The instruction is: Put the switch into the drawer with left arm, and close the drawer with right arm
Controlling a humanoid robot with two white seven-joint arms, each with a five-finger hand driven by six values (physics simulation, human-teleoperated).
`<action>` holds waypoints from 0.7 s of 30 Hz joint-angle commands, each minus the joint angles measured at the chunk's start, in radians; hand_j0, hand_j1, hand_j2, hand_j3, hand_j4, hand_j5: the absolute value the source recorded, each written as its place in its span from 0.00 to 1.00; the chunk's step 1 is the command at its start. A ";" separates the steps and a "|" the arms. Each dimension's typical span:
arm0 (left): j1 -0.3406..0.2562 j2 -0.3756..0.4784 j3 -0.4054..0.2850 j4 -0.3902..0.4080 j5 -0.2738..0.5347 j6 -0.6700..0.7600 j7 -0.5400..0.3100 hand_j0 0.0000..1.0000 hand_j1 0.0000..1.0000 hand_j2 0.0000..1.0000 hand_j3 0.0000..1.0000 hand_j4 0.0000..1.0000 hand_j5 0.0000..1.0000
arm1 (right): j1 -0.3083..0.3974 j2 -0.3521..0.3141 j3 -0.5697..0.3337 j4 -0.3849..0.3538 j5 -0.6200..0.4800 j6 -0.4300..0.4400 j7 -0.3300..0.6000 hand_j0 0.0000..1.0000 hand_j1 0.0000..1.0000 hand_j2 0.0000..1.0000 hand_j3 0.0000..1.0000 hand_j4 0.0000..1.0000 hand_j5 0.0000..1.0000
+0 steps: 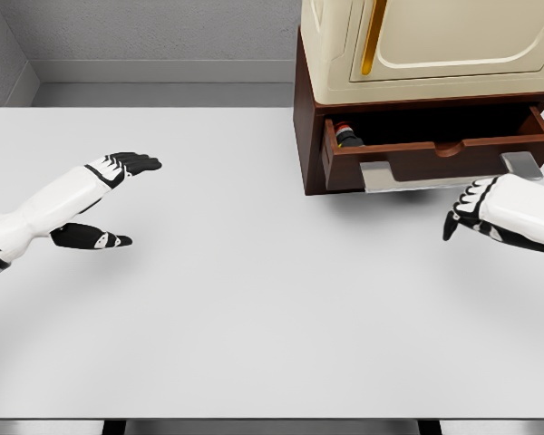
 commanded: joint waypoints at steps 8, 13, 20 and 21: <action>0.000 0.002 0.001 0.007 0.009 0.003 0.000 1.00 1.00 1.00 1.00 1.00 1.00 | -0.015 0.051 0.000 0.007 -0.005 0.001 0.045 0.42 0.42 0.42 0.42 0.42 0.42; 0.000 0.002 0.001 0.007 0.011 0.003 0.000 1.00 1.00 1.00 1.00 1.00 1.00 | -0.015 0.060 0.001 0.017 0.001 0.001 0.046 0.43 0.43 0.43 0.43 0.43 0.43; 0.000 0.002 0.001 0.007 0.013 0.003 0.000 1.00 1.00 1.00 1.00 1.00 1.00 | -0.038 0.121 -0.001 0.023 0.012 0.001 0.124 0.44 0.44 0.44 0.44 0.44 0.44; 0.002 0.000 0.007 0.007 0.013 0.003 0.000 1.00 1.00 1.00 1.00 1.00 1.00 | -0.043 0.132 -0.001 0.026 0.012 0.001 0.124 0.44 0.44 0.44 0.44 0.44 0.44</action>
